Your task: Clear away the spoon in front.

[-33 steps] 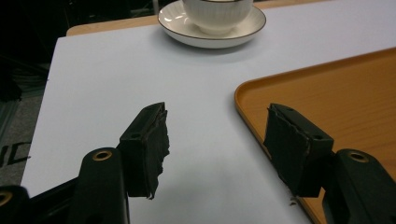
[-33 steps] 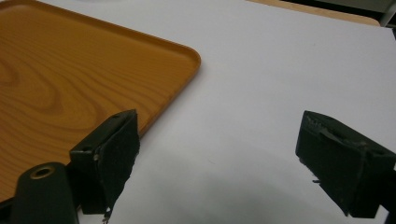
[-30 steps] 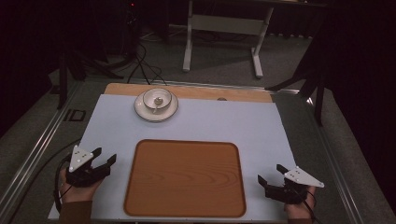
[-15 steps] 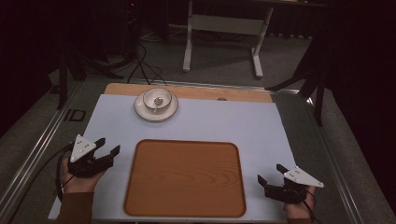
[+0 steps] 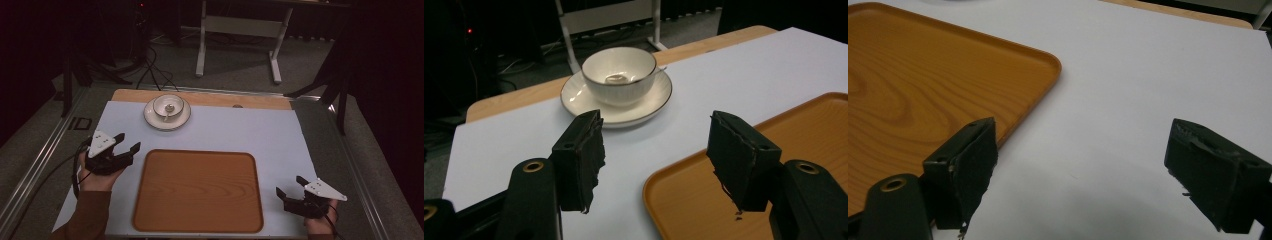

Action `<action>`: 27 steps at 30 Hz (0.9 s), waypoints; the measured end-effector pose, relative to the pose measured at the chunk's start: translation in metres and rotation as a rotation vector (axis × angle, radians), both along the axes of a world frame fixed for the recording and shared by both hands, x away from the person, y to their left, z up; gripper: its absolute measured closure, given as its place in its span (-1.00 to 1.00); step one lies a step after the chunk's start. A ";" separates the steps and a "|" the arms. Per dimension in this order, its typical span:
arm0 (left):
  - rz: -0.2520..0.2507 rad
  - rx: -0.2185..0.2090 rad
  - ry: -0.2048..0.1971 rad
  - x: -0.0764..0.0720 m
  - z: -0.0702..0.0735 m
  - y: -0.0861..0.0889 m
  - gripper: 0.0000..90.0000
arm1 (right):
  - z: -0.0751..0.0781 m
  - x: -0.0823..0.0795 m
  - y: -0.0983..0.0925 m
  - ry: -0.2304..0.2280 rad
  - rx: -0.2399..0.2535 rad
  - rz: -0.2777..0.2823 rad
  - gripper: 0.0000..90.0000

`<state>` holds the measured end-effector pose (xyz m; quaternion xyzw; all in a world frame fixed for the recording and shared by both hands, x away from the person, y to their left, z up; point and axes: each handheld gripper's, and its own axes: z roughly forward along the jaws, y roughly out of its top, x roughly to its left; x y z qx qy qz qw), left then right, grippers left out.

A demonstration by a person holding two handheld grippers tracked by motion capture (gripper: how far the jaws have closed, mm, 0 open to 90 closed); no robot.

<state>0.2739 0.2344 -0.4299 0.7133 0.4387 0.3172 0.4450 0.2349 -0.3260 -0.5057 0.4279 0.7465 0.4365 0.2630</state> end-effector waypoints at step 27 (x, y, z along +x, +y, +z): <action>-0.034 0.032 -0.014 0.044 0.017 -0.025 -0.13 | 0.000 -0.001 0.000 0.000 0.002 -0.004 -0.70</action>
